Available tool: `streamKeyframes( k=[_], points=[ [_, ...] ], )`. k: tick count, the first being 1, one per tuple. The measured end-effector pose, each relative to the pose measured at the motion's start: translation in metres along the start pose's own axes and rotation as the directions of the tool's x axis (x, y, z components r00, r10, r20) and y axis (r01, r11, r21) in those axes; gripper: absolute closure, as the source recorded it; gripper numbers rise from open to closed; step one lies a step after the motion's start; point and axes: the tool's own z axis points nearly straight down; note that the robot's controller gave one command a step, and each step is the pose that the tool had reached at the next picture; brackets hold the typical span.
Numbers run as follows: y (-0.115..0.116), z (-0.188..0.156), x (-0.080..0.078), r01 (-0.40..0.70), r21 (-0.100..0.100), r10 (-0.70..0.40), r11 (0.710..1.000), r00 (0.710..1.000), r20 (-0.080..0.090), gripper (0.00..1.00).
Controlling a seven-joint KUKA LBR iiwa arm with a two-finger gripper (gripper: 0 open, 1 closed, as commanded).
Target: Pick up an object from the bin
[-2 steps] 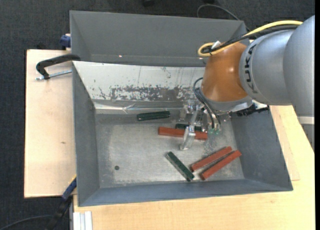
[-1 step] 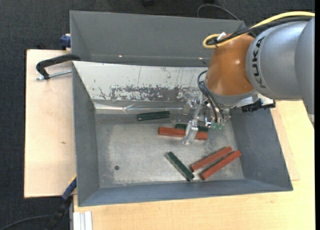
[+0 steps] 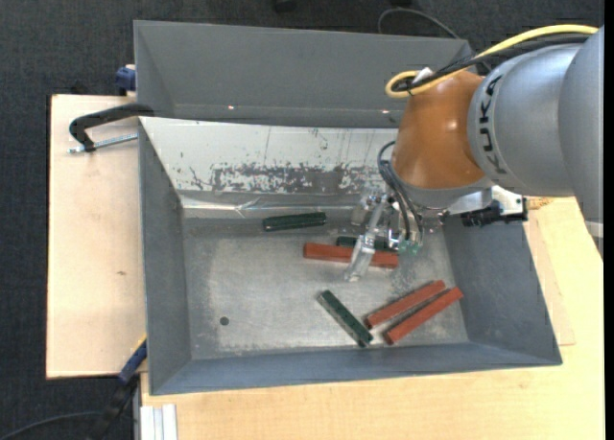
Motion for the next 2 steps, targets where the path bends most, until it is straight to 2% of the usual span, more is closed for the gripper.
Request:
streamKeyframes(
  k=[1,2],
  points=[
    [-0.0005,0.0313,0.0042,-0.113,0.001,0.113,0.994,0.994,-0.003,0.0],
    [0.0001,0.0304,0.0036,-0.112,0.001,0.112,0.994,0.994,0.0,0.0]
  ],
)
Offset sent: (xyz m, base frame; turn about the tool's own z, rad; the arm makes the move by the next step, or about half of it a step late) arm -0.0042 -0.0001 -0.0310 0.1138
